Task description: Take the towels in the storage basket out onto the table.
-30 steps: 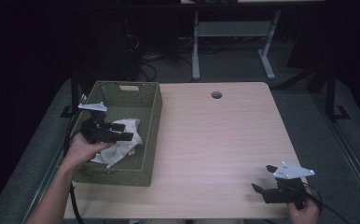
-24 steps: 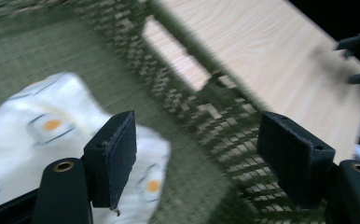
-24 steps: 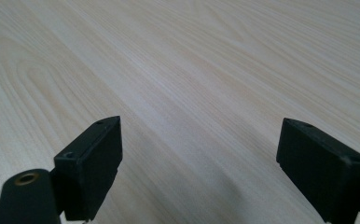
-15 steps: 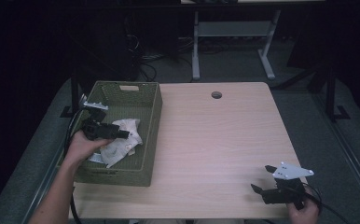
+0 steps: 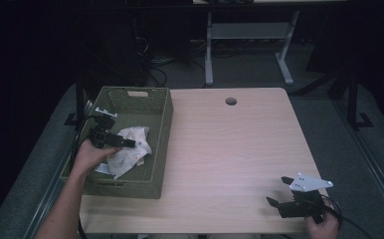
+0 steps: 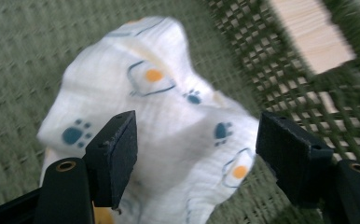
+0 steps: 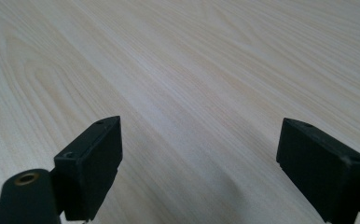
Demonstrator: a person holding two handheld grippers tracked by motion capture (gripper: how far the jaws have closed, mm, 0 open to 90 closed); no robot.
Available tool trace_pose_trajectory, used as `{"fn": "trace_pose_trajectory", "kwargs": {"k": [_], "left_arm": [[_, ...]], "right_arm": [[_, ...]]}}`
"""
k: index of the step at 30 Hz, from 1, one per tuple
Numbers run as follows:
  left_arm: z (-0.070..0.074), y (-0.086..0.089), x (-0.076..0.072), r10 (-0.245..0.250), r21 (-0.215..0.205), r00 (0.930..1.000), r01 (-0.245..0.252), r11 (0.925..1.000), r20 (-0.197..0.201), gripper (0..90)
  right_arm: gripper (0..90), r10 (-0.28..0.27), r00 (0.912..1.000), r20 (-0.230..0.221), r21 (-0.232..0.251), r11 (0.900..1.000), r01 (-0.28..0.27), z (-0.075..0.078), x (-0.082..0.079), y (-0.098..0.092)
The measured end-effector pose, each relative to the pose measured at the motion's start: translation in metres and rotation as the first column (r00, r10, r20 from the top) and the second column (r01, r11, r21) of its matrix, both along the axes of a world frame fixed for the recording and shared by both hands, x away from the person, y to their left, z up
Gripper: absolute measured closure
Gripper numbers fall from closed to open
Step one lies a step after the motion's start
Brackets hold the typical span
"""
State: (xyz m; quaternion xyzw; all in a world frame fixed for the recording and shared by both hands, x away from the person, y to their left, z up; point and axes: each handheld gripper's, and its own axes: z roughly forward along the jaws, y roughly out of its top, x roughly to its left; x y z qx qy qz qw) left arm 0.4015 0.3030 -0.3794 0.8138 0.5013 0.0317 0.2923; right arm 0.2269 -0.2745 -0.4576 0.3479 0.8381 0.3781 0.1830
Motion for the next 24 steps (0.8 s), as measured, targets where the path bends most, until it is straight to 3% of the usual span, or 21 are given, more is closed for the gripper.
{"fn": "trace_pose_trajectory", "kwargs": {"k": [7,8,13,17,18,19,20,24], "left_arm": [[-0.008,-0.003,0.005,0.025,0.056,0.9987,-0.022,0.9982,-0.044,30.1],[-0.011,-0.005,0.006,0.026,0.088,0.9983,-0.021,0.9959,-0.053,30.8],[-0.020,-0.011,0.010,0.052,0.147,0.9941,-0.038,0.9884,-0.095,36.0],[-0.023,-0.015,0.012,0.035,0.160,0.9934,-0.017,0.9870,-0.109,44.7],[-0.022,-0.015,0.012,0.034,0.156,0.9936,-0.017,0.9876,-0.108,52.3],[-0.022,-0.016,0.012,0.036,0.151,0.9938,-0.020,0.9883,-0.105,52.3],[-0.021,-0.016,0.011,0.033,0.154,0.9944,-0.017,0.9880,-0.101,60.3],[-0.018,-0.013,0.009,0.033,0.138,0.9957,-0.021,0.9901,-0.086,71.9]], "right_arm": [[14.0,0.002,1.0000,0.003,0.002,1.000,-0.002,0.000,0.000,0.001],[14.0,0.002,1.0000,0.003,0.002,1.000,-0.002,0.000,0.000,0.001],[14.0,0.002,1.0000,0.005,0.006,1.000,-0.002,0.001,0.000,0.002],[14.0,0.002,1.0000,0.007,0.006,1.000,-0.003,0.001,-0.001,0.001],[14.0,0.002,1.0000,0.008,0.007,1.000,-0.002,0.001,-0.001,0.001],[14.0,0.002,1.0000,0.008,0.007,1.000,-0.002,0.001,-0.001,0.001],[14.0,0.001,1.0000,0.008,0.007,1.000,-0.001,0.001,-0.001,0.001],[14.0,0.004,0.9999,0.011,0.004,1.000,-0.004,0.002,-0.001,0.002]]}}
